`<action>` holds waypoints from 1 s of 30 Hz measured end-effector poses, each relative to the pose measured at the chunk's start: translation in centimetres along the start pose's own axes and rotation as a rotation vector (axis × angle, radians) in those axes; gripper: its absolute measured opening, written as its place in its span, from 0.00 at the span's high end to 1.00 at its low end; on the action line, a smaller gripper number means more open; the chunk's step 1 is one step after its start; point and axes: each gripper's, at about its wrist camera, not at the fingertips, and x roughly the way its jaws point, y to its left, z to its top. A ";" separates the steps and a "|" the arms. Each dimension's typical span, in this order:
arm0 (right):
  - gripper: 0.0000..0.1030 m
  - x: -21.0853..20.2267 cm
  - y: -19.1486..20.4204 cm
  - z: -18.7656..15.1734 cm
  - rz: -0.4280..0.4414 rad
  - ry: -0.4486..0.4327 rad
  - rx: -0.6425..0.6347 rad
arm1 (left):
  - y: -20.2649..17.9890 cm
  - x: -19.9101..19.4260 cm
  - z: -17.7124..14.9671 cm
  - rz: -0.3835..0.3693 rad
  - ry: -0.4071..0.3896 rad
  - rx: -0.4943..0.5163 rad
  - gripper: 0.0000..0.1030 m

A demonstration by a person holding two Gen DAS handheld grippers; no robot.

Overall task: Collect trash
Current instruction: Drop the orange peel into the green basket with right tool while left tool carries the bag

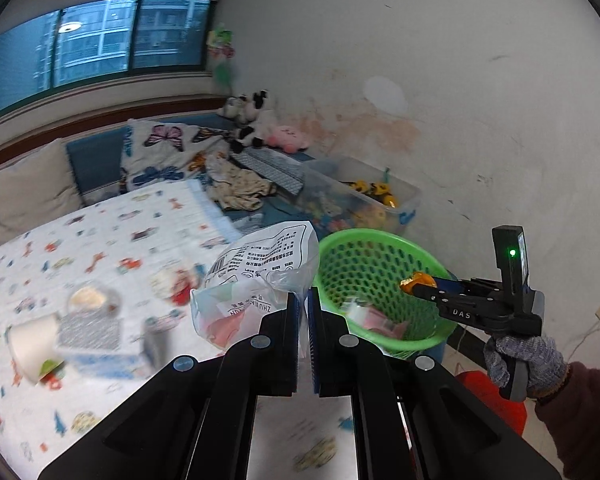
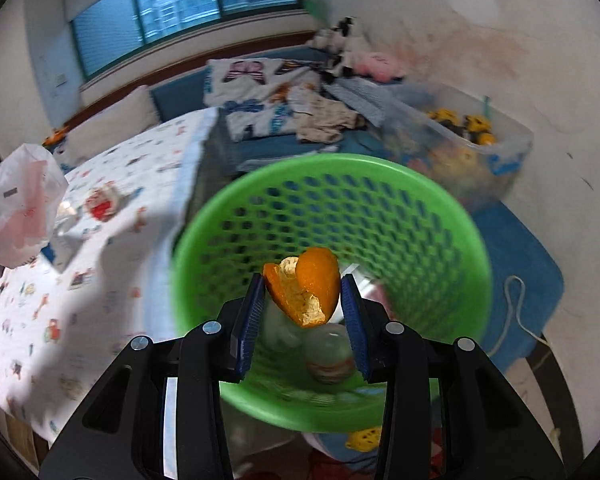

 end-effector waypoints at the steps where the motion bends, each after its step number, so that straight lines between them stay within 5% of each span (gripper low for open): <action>1: 0.59 0.1 -0.5 -0.1 -0.007 0.003 0.007 | -0.6 0.7 0.4 -0.007 0.005 0.011 0.95; 9: 0.58 1.0 -3.7 -1.1 -0.044 0.030 0.051 | -4.2 5.3 2.3 -0.053 0.047 0.072 0.95; 30: 0.31 -1.1 -5.0 -1.8 -0.034 -0.036 0.105 | -8.4 16.9 3.5 -0.129 0.210 0.083 0.95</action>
